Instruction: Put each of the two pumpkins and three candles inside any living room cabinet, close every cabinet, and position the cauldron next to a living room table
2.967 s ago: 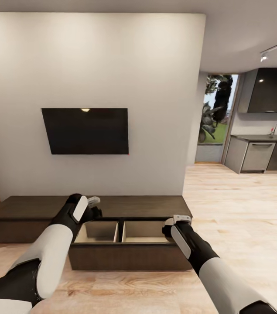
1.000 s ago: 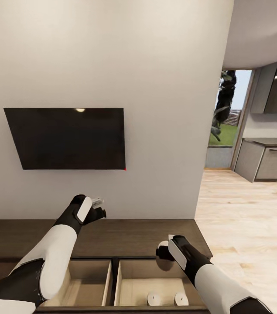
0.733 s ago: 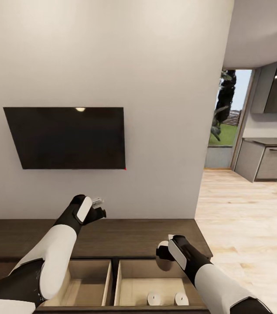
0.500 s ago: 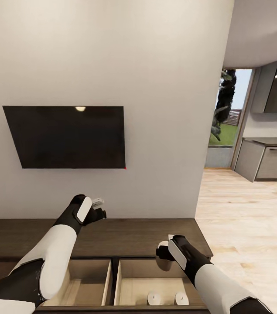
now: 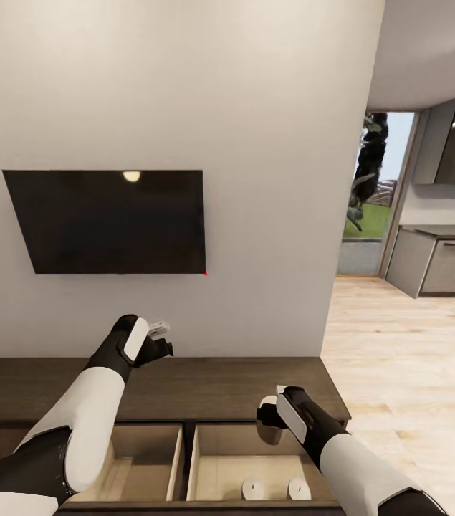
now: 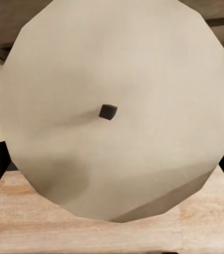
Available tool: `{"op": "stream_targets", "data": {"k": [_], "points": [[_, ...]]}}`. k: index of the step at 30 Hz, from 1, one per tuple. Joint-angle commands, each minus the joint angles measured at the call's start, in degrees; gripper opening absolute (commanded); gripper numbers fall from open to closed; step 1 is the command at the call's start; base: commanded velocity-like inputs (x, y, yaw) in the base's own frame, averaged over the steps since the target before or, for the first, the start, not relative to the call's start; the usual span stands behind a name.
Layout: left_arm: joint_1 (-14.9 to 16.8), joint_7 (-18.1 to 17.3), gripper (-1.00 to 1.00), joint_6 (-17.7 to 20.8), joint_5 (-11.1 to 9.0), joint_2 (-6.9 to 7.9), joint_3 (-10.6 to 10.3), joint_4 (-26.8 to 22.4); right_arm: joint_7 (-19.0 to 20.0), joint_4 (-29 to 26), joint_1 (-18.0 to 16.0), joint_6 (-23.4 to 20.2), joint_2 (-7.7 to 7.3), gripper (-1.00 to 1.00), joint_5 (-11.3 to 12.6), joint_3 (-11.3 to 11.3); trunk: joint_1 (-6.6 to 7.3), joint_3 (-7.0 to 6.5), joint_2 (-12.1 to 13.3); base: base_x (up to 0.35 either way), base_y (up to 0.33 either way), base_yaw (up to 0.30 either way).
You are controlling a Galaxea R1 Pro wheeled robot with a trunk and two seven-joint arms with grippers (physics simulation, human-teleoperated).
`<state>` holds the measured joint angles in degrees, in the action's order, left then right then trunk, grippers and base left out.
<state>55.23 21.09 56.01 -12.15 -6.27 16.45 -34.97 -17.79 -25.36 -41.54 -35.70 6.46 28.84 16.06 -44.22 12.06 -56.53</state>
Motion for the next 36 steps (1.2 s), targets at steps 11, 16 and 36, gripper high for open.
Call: {"op": "stream_targets", "data": {"k": [11,16,36], "points": [[0.1,0.6,1.0,0.2,-0.7,-0.06,0.3,-0.1,-0.4,-0.1,-0.1,-0.2,-0.03,-1.0,0.6,0.4,-2.43,2.06,-4.5,0.0,0.0,0.0],[0.1,0.8,1.0,0.8,-0.7,-0.25,0.2,-0.1,-0.5,-0.2,-0.1,-0.4,1.17,-1.0,0.4,0.7,-3.53,2.96,-6.5,0.0,0.0,0.0],[13.6,7.3,1.0,1.7,-1.0,1.21,0.4,13.6,-1.9,-3.7,-15.6,-20.8,1.93,-1.0,-0.8,0.4,-7.92,6.55,-14.5,0.0,0.0,0.0]]}}
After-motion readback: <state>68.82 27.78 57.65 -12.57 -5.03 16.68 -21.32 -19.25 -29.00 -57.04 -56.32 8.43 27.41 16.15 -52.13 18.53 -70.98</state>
